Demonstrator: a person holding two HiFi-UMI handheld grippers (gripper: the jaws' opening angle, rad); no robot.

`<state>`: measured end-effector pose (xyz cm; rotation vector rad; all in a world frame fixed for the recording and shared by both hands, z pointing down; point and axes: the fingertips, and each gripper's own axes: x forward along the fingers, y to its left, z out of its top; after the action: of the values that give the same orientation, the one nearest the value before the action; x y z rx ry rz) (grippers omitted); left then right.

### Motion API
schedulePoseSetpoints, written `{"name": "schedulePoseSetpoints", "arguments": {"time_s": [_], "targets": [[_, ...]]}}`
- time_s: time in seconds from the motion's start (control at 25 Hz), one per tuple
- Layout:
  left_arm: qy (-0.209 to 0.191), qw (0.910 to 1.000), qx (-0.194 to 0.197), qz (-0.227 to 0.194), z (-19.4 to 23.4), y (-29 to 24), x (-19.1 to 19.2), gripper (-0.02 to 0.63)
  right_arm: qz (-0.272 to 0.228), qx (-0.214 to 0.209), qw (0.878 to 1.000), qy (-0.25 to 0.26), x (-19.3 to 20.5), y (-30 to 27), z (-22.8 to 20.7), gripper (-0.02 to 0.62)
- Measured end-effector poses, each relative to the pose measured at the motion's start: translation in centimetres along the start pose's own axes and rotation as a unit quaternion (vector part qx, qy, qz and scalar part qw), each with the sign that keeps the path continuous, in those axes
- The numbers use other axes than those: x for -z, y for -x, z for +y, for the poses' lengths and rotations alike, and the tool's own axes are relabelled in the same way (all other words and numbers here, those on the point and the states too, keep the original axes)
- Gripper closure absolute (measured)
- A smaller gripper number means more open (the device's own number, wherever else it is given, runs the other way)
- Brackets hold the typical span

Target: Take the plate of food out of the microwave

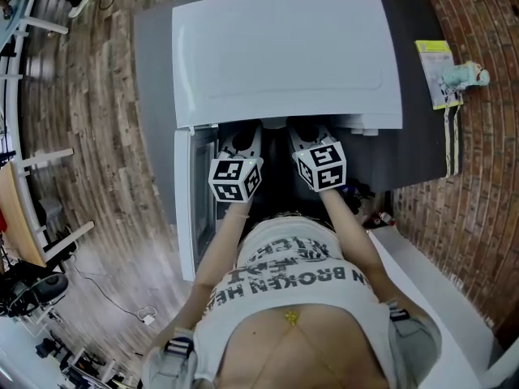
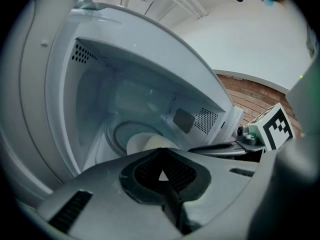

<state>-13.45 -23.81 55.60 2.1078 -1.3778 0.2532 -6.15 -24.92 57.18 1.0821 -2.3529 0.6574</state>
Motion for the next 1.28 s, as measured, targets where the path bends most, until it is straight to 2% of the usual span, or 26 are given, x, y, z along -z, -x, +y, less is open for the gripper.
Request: {"name": "schedulePoseSetpoints", "arguments": {"time_s": [0.32,0.44,0.56,0.68,0.8,1.08,1.28], "targets": [[0.013,0.9998,-0.006,0.013,0.9,-0.6,0.9,0.600,0.015,0.005,1.000,-0.011,0.9,-0.7,-0.9,0.588],[0.068,0.9976,-0.012,0.004,1.7,-0.7,1.2,0.600,-0.001,-0.001,0.999,-0.041,0.7,-0.7,-1.2,0.586],[0.152,0.9881,-0.016,-0.013,2.7,-0.7,1.8,0.598,-0.021,-0.006,0.995,-0.098,0.7,-0.4,-1.9,0.584],[0.189,0.9815,-0.025,-0.023,3.3,-0.8,2.2,0.569,-0.032,-0.007,0.989,-0.145,0.9,-0.2,-2.8,0.584],[0.222,0.9743,-0.031,-0.023,3.8,-1.1,2.9,0.508,-0.028,0.003,0.990,-0.141,1.3,0.0,-3.4,0.584],[0.328,0.9436,-0.010,-0.042,4.1,-2.5,3.6,0.506,-0.015,0.004,0.988,-0.154,2.0,0.0,-3.7,0.584],[0.375,0.9255,0.008,-0.054,4.4,-3.2,3.5,0.506,-0.014,0.003,0.986,-0.164,2.2,0.0,-4.0,0.584]]}}
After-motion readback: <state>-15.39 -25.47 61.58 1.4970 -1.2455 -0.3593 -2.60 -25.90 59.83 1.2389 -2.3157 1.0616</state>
